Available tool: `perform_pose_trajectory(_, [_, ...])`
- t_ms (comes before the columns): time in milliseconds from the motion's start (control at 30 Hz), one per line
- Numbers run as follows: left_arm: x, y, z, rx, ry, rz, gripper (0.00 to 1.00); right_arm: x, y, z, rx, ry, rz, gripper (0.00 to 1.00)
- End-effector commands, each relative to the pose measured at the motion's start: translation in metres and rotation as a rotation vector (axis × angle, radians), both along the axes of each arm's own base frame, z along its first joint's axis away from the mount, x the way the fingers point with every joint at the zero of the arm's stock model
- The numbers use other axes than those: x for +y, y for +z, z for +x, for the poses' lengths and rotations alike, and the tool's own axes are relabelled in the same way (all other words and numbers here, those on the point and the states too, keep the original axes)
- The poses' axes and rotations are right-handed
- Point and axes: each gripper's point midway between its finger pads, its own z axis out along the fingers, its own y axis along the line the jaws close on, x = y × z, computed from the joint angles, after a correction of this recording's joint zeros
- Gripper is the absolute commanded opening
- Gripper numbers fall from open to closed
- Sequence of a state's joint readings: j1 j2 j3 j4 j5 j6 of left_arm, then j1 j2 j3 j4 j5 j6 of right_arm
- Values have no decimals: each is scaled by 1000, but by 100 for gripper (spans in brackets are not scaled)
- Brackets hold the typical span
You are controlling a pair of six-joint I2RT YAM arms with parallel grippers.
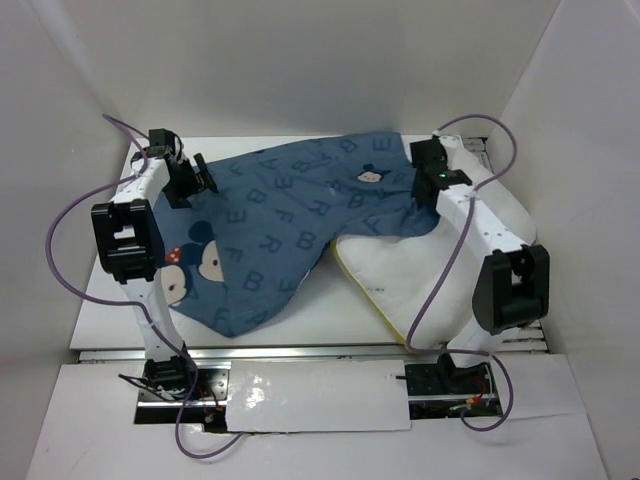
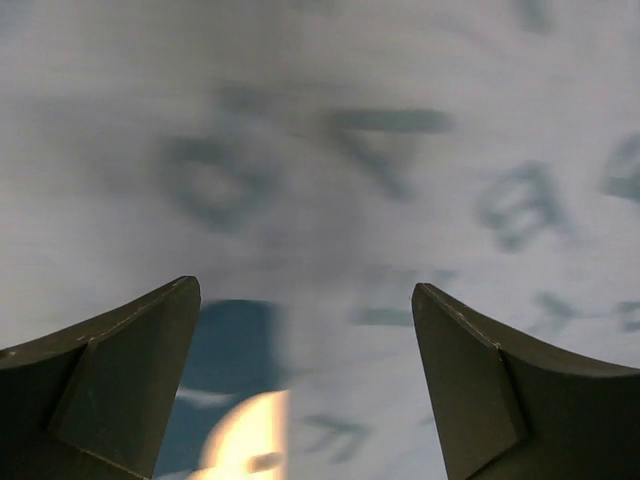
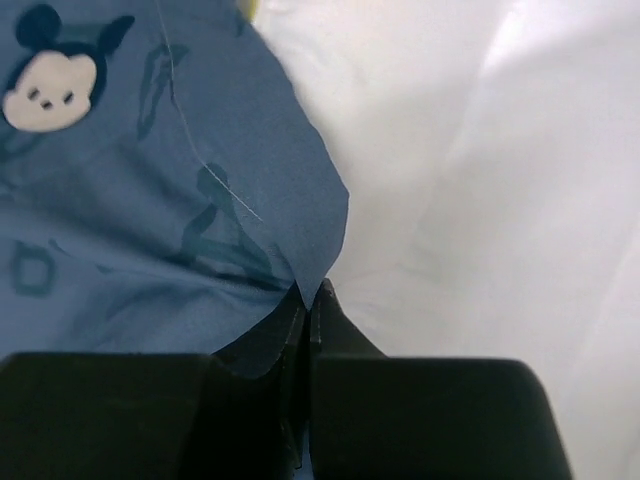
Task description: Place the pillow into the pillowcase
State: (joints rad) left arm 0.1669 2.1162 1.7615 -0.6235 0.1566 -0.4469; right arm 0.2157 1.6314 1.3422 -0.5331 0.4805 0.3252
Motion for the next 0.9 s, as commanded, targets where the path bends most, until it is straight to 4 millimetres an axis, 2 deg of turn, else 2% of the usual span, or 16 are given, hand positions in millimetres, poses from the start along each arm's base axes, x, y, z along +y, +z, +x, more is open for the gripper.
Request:
perform_pose_trajectory(0, [17,29,-5,-64,-12,50,100,-41,36,-5,-110,-116,-20,0])
perform_pose_trajectory(33, [29,36,-6,-77,13,53,100,-50,29,-10,-93,-131,-13,0])
perform_pose_trajectory(133, [43,52,-1,-115,39,21,100,-48,16,-6,-55,-58,30,6])
perform_pose_trajectory(233, [50,43,0,-99,38,2,100,-41,-6,-6,32,7,49,15])
perform_pose_trajectory(300, [48,36,3,-87,27,15,100,-28,-9,1,59,60,40,24])
perform_pose_trajectory(333, [52,29,8,-81,21,32,100,-25,-7,4,63,87,13,24])
perform_pose_trajectory(433, [33,22,26,-80,-38,54,100,-12,5,24,17,108,-37,24])
perform_pose_trajectory(467, [35,19,39,-86,-28,96,100,-11,8,31,6,116,-45,29])
perform_pose_trajectory(500, [26,18,43,-79,-41,114,100,-4,14,42,-8,136,-50,35])
perform_pose_trajectory(567, [26,17,53,-97,-40,132,100,9,21,55,-34,176,-67,53])
perform_pose_trajectory(600, [24,15,57,-107,-38,117,100,24,23,65,-55,213,-64,61])
perform_pose_trajectory(633, [21,13,61,-124,-47,105,100,34,29,76,-101,226,-59,77])
perform_pose_trajectory(667, [21,20,73,-177,-53,104,100,43,27,81,-118,246,-49,82])
perform_pose_trajectory(767, [15,4,77,-170,-62,36,98,88,18,107,-149,356,-7,86])
perform_pose_trajectory(800, [15,2,80,-169,-54,31,96,108,4,116,-136,387,35,86])
perform_pose_trajectory(867, [11,-6,78,-143,-49,32,89,124,-9,128,-125,410,67,86])
